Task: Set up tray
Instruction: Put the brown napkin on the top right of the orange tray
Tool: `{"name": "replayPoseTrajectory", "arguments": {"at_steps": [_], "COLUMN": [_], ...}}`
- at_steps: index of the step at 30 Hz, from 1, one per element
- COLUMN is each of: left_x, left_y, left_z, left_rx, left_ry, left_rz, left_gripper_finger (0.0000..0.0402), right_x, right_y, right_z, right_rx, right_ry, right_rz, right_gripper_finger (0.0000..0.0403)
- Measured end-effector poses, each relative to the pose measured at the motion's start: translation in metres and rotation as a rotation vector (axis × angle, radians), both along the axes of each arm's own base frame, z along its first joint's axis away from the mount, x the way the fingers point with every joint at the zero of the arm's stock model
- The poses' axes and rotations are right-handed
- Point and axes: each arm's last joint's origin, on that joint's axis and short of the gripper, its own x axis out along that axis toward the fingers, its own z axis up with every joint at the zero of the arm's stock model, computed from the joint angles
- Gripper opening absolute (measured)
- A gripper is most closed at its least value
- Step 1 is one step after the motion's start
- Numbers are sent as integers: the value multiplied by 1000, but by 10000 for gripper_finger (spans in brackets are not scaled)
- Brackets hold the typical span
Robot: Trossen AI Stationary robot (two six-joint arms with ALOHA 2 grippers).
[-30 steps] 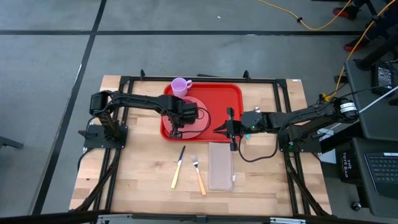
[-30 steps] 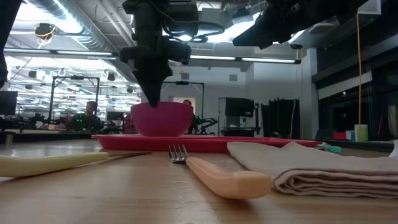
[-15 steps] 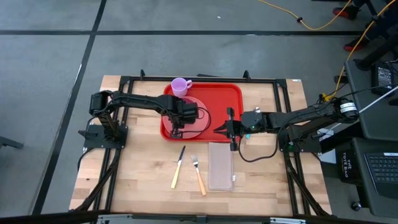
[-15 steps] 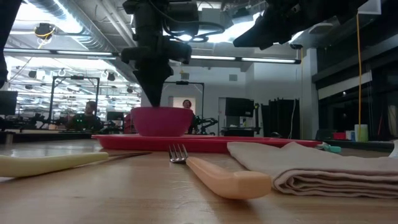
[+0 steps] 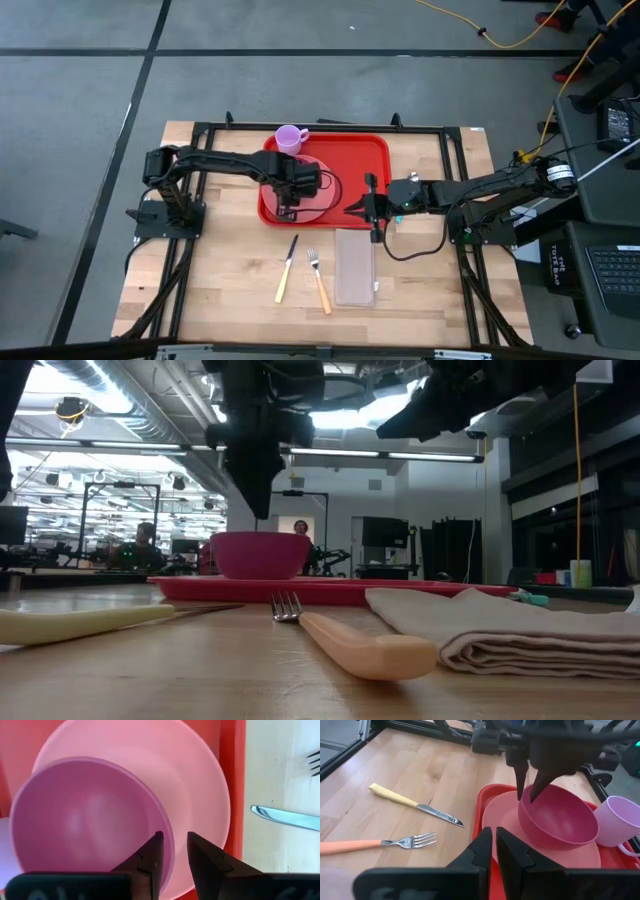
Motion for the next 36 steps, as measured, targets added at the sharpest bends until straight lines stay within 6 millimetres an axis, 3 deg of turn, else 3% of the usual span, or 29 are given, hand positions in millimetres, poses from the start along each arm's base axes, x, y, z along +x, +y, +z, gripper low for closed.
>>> {"name": "replayPoseTrajectory", "arguments": {"at_steps": [8,14,20,24,29,36], "left_x": [-1,-14,-36,-55,-77,-98], "left_y": [-14,-21,-27,-36,-52,-71], "left_z": [21,37,69,83,76,38], "left_rx": [-36,-38,-37,10,13,-15], "left_ry": [39,52,-71,-198,-395,-574], "left_rz": [-72,-64,-21,-11,-9,-94], "left_gripper_finger": [77,56,10,4,1,2], "right_x": [-1,-1,-1,-2,-3,-2], "right_y": [0,0,0,0,0,0], "right_z": [-1,-2,-3,-5,-6,-4], "right_rx": [-1,-2,-2,-2,-5,4], "right_ry": [13,21,34,54,66,48], "right_rz": [0,0,-1,-2,-1,-5], "right_gripper_finger": [31,31,31,31,31,31]}}
